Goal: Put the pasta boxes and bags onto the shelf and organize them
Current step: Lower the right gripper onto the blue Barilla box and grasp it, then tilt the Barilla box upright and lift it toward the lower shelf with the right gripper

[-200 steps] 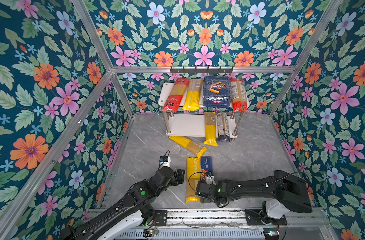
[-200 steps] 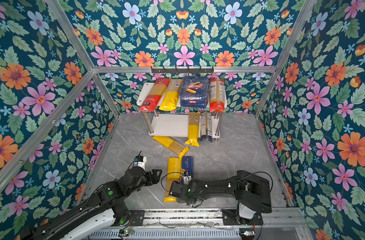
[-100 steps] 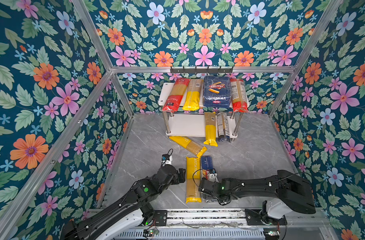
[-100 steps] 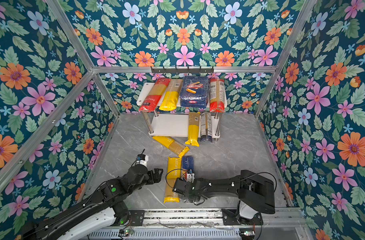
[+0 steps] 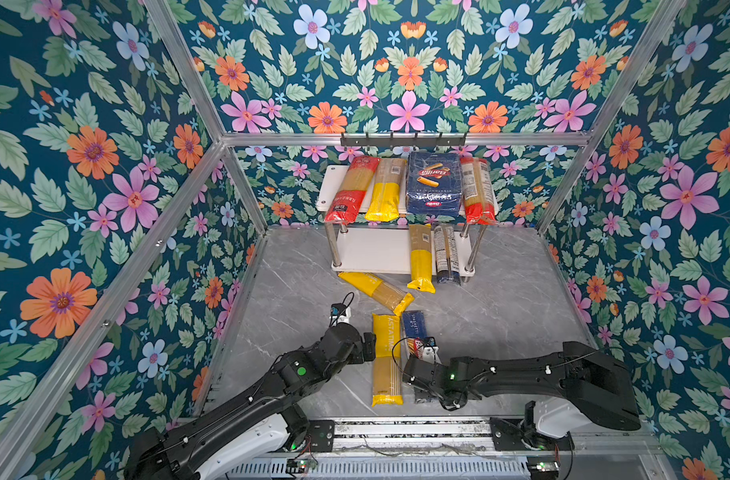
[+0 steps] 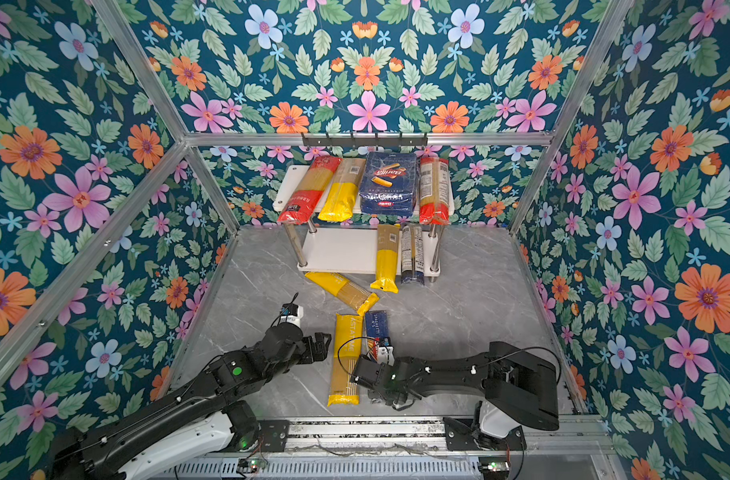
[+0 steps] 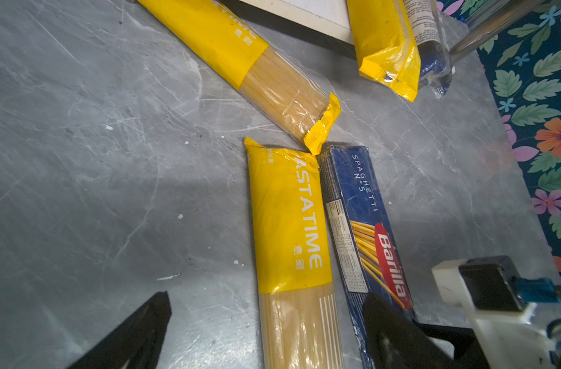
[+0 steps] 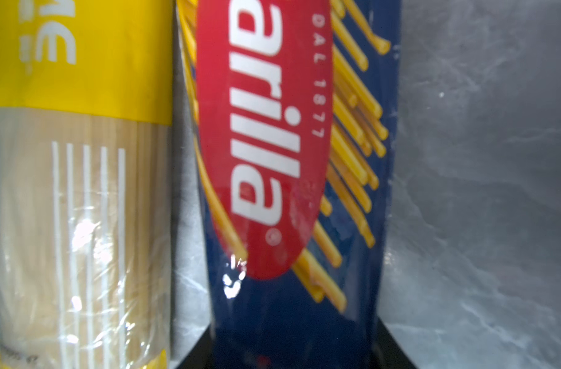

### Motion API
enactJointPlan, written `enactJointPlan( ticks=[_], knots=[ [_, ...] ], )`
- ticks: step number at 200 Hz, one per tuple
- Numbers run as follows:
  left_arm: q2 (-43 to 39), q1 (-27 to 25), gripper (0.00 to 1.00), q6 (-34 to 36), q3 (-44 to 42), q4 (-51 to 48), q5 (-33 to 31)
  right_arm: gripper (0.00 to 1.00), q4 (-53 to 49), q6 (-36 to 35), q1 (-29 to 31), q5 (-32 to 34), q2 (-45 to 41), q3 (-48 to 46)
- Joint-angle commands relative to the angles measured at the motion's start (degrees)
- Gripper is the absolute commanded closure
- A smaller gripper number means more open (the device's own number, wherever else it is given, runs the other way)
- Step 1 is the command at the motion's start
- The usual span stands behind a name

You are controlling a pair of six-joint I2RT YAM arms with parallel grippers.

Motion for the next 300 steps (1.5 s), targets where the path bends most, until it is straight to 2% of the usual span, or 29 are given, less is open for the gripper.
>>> enactJointPlan(
  ticks=[1, 59, 113, 173, 255, 300],
  knots=[
    [-0.1, 0.1, 0.03, 0.5, 0.3, 0.6, -1.6, 0.55, -1.0, -0.6, 0.1, -3.3, -1.4, -1.2],
    [0.0, 0.1, 0.03, 0.5, 1.5, -0.8, -2.3, 0.57, 0.5, -0.7, 0.1, -2.8, -9.0, -4.5],
    [-0.7, 0.0, 0.03, 0.2, 2.0, -1.7, -2.8, 0.59, 6.8, -1.2, -1.6, -5.2, -18.2, -10.4],
    [-0.1, 0.0, 0.03, 0.2, 3.2, -2.3, -3.2, 0.6, 6.5, -3.0, -2.6, -5.1, -25.6, -11.6],
    [-2.0, 0.1, 0.03, 0.3, 4.1, -4.7, -4.3, 0.6, 1.3, -7.9, -2.9, -1.9, -30.3, -5.7],
    [-3.1, 0.1, 0.03, 0.2, 3.9, -5.1, -4.7, 0.6, 0.3, -12.9, -8.0, -3.3, -28.0, -0.2]
  ],
)
